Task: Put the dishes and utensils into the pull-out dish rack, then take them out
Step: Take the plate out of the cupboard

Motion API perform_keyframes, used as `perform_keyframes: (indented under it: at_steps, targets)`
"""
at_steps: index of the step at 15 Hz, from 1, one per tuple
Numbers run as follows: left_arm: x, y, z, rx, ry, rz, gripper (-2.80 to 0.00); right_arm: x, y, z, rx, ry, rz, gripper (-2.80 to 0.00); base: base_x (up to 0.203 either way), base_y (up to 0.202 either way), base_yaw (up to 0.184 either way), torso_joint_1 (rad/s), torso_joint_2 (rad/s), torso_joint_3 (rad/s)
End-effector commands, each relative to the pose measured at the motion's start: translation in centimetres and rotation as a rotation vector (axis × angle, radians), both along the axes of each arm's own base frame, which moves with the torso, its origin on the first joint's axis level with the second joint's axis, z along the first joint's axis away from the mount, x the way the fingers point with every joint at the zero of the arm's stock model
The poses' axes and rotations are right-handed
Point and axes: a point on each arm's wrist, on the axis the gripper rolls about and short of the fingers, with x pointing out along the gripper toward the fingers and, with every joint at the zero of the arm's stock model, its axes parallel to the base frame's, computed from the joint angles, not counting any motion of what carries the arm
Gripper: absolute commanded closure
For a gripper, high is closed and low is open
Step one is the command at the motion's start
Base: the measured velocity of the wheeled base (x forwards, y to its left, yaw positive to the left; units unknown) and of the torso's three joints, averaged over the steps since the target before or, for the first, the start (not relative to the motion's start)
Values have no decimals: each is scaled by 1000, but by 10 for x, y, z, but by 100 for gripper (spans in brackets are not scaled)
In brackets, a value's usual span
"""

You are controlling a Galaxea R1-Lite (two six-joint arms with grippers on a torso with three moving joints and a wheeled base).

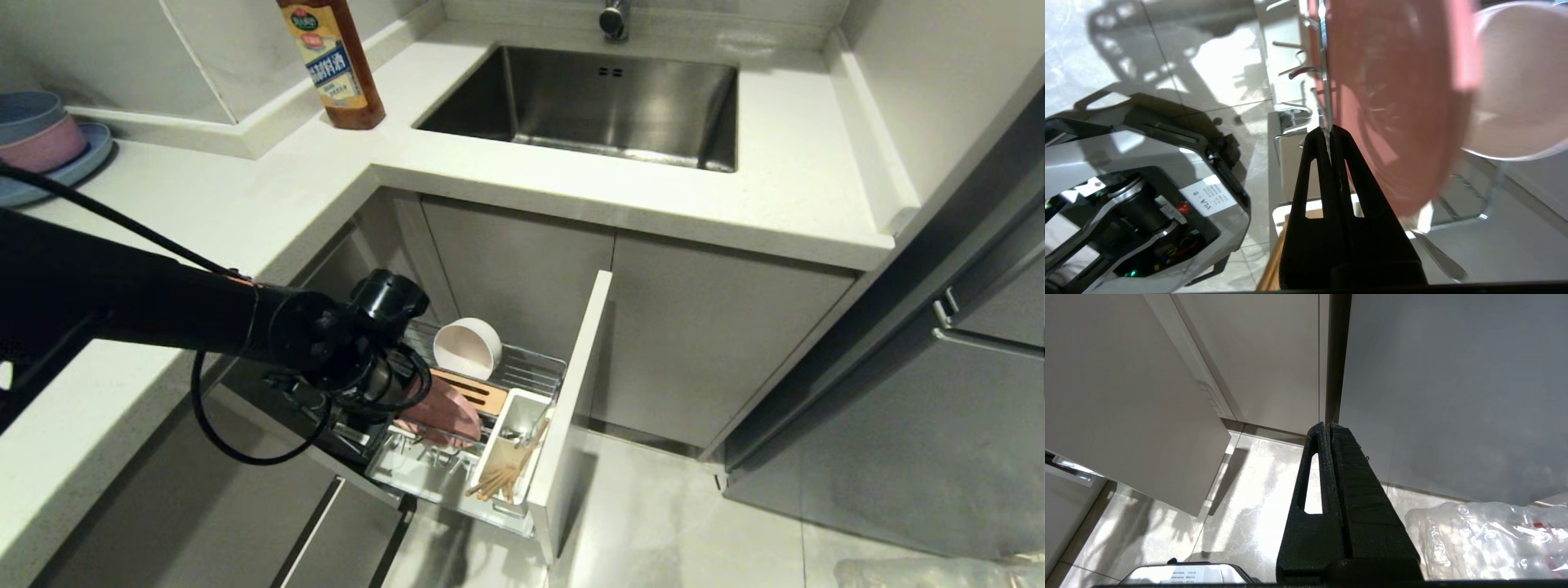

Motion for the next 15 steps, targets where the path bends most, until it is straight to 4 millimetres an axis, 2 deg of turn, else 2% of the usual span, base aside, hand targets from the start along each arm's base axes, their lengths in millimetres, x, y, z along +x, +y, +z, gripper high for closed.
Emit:
perform_keyframes:
  at_steps: [1, 2, 3, 4, 7, 11, 13, 15]
  targets:
    - [-9, 3, 15, -5, -41, 14, 0, 0, 0, -1, 0, 2, 0, 0, 0, 0, 0, 0, 0, 0]
    - [-13, 5, 21, 3, -60, 24, 0, 0, 0, -1, 0, 3, 0, 0, 0, 0, 0, 0, 0, 0]
    - [-18, 7, 29, 8, -78, 30, -251, 0, 0, 0, 0, 1, -1, 0, 0, 0, 0, 0, 0, 0]
    - [-24, 8, 36, 8, -87, 29, -280, 0, 0, -1, 0, 2, 0, 0, 0, 0, 0, 0, 0, 0]
    - [-36, 4, 55, -5, -132, 8, -280, 0, 0, -1, 0, 2, 0, 0, 0, 0, 0, 0, 0, 0]
    - [-31, -4, 57, -15, -148, -9, -280, 0, 0, -1, 0, 2, 0, 0, 0, 0, 0, 0, 0, 0]
    - [-21, -9, 47, -8, -122, -12, -280, 0, 0, -1, 0, 3, 0, 0, 0, 0, 0, 0, 0, 0]
    - [-8, -14, 28, 8, -76, -11, -280, 0, 0, 0, 0, 2, 0, 0, 0, 0, 0, 0, 0, 0]
